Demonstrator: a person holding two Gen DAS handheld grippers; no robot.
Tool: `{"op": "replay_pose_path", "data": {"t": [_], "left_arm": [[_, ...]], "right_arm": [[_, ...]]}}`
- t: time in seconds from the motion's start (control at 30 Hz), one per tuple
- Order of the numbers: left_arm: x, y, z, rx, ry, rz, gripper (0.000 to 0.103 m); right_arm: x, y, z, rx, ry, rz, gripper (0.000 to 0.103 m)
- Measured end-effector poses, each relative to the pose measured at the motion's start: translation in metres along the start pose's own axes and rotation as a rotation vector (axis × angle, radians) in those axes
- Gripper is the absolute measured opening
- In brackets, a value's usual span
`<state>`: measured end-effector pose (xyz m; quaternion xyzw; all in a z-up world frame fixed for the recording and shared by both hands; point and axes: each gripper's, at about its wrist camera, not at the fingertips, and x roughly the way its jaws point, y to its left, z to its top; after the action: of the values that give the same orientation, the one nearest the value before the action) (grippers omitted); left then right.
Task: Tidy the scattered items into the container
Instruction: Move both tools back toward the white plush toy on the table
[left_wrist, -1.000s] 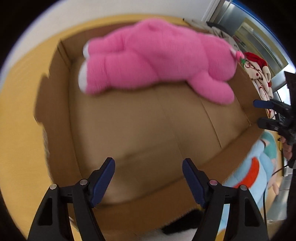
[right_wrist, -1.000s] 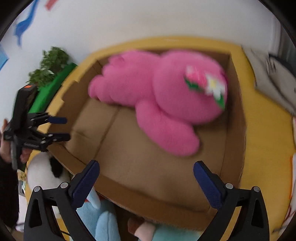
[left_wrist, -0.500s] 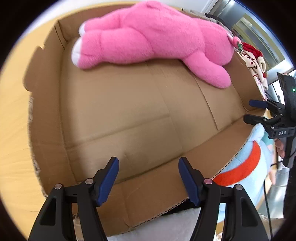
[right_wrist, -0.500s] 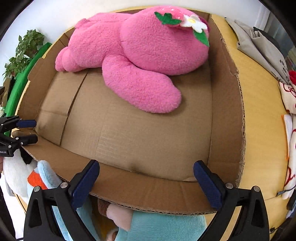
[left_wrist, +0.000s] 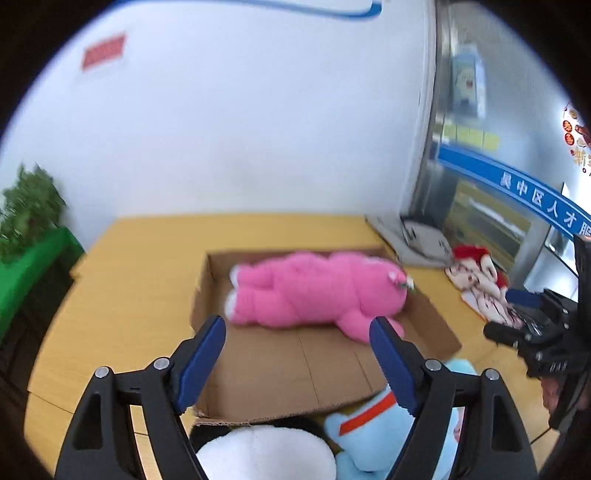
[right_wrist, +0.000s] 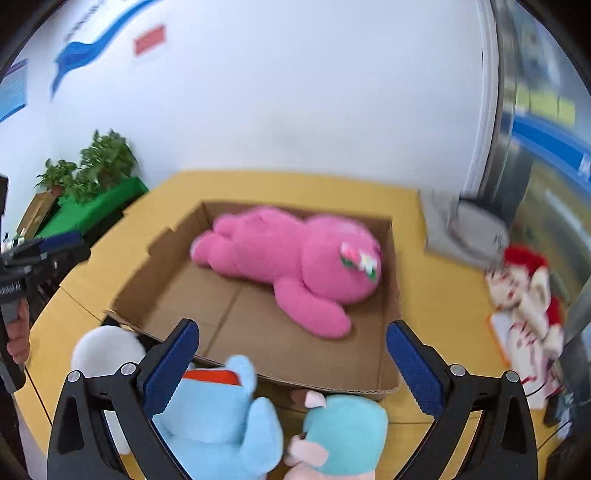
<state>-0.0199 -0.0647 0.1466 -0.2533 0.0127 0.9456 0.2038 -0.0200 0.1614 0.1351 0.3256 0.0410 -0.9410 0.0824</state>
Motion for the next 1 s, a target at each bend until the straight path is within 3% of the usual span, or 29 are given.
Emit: {"op": "replay_pose_path", "data": {"t": [0.1, 0.2, 0.63, 1.0], "left_arm": [[-0.028, -0.018, -0.007, 0.014, -0.074, 0.064, 0.083], [-0.046, -0.032, -0.021, -0.012, -0.088, 0.057, 0.083], [-0.075, -0.073, -0.066, 0.043, -0.038, -0.009, 0.083], [-0.069, -0.049, -0.084, 0.006, 0.006, 0.018, 0.083]], "right_arm": [[-0.026, 0.019, -0.013, -0.004, -0.047, -0.053, 0.103], [-0.045, 0.023, -0.030, 0.025, -0.054, -0.054, 0.103], [-0.094, 0.028, -0.090, 0.059, -0.055, -0.102, 0.103], [-0.083, 0.028, -0.100, 0.061, -0.042, -0.079, 0.103]]}}
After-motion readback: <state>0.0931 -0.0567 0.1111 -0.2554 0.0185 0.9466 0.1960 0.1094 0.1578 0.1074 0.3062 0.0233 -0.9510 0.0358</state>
